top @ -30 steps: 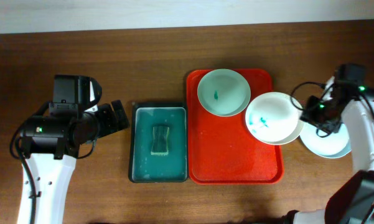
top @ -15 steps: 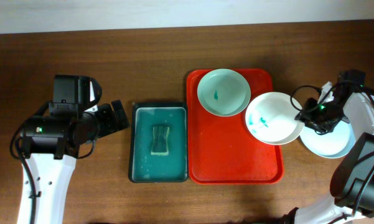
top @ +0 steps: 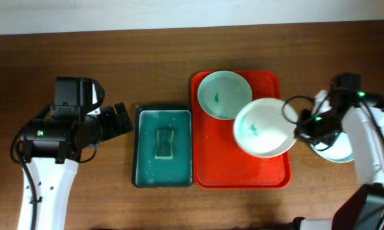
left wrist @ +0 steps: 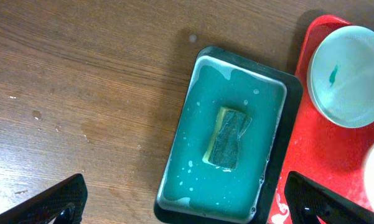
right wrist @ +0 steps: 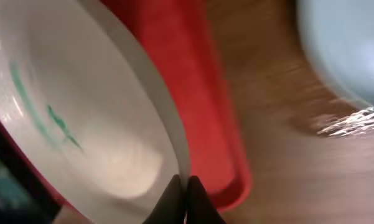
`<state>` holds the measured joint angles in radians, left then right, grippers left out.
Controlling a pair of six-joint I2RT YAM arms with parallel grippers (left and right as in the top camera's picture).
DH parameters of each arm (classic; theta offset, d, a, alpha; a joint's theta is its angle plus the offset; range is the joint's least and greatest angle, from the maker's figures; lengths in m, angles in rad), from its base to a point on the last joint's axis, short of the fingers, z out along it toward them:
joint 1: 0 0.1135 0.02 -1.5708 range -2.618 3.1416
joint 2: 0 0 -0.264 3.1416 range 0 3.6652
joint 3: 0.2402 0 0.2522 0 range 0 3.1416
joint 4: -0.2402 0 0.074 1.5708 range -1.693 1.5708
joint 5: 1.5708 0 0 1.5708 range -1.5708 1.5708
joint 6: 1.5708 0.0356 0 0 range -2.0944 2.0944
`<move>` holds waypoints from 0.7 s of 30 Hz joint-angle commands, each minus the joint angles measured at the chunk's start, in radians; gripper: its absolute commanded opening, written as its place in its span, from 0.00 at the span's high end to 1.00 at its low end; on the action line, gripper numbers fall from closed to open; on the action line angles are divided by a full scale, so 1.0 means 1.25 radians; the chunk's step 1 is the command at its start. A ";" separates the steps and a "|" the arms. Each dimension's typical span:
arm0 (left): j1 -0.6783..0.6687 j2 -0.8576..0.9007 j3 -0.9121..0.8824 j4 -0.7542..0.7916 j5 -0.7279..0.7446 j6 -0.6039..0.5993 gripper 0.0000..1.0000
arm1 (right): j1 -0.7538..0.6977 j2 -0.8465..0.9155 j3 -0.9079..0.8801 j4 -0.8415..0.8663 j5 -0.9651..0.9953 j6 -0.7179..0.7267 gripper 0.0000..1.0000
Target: Clean dirty plates on tray and stack at the side
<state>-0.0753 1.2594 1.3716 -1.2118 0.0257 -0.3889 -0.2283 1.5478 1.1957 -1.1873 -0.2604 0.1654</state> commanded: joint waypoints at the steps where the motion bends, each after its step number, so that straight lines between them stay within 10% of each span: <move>1: 0.005 -0.010 0.009 0.002 -0.005 0.001 0.01 | 0.128 -0.002 -0.064 0.010 0.020 0.085 0.96; 7: 0.005 -0.010 0.009 0.002 -0.005 0.001 0.01 | 0.239 -0.002 -0.228 0.190 0.086 0.303 0.81; 15: -0.006 0.002 0.008 0.042 0.107 0.023 0.00 | 0.230 -0.132 0.019 0.059 0.052 0.023 0.73; 21: -0.197 0.175 -0.132 0.077 0.066 0.093 0.31 | 0.231 -0.215 0.023 0.020 0.023 0.024 0.69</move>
<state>-0.2508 1.3666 1.3018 -1.1530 0.1368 -0.2939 0.0540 1.2835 1.2156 -1.1446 -0.2123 0.2127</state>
